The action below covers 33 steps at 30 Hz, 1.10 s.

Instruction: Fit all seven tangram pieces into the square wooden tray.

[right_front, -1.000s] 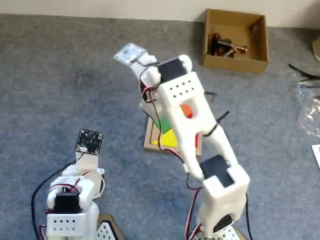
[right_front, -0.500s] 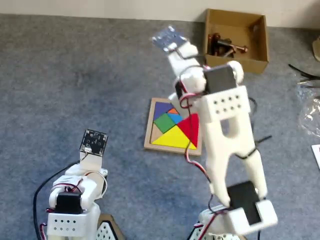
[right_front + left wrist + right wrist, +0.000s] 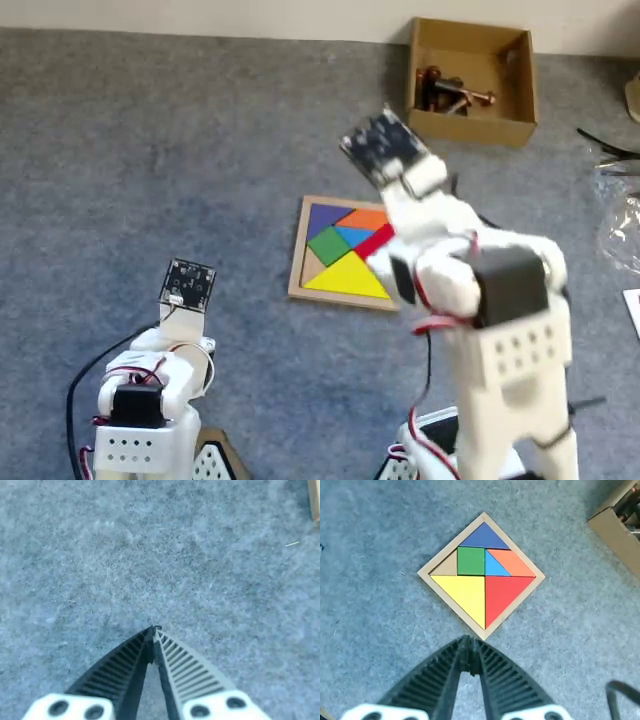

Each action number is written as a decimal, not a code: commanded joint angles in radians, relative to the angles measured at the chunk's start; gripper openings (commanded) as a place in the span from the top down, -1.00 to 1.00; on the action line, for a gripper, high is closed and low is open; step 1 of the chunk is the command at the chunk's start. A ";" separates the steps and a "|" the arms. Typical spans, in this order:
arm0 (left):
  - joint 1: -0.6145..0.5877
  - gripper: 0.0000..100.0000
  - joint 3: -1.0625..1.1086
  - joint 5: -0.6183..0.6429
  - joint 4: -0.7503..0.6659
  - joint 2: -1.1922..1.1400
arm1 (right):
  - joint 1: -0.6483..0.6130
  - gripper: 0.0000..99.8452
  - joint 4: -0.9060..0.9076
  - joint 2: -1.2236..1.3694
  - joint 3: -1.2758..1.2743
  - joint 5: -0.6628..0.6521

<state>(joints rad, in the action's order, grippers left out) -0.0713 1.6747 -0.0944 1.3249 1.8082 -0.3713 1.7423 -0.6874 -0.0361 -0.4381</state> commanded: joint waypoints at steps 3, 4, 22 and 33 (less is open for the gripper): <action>0.027 0.99 0.021 0.009 0.003 0.005 | 0.013 0.99 0.010 -0.208 -0.076 -0.011; 0.027 0.99 0.021 0.009 0.003 0.005 | 0.013 0.99 0.010 -0.240 -0.094 -0.011; 0.024 0.99 0.021 0.009 0.003 0.005 | 0.016 0.99 -0.038 -0.777 -0.499 -0.009; 0.024 0.99 0.021 0.009 0.003 0.005 | 0.338 0.99 -0.039 -0.987 -0.590 -0.012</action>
<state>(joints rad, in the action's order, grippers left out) -0.0713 1.6747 -0.0944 1.3249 1.8082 -0.0690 1.7315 -1.6433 -0.6130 -0.4396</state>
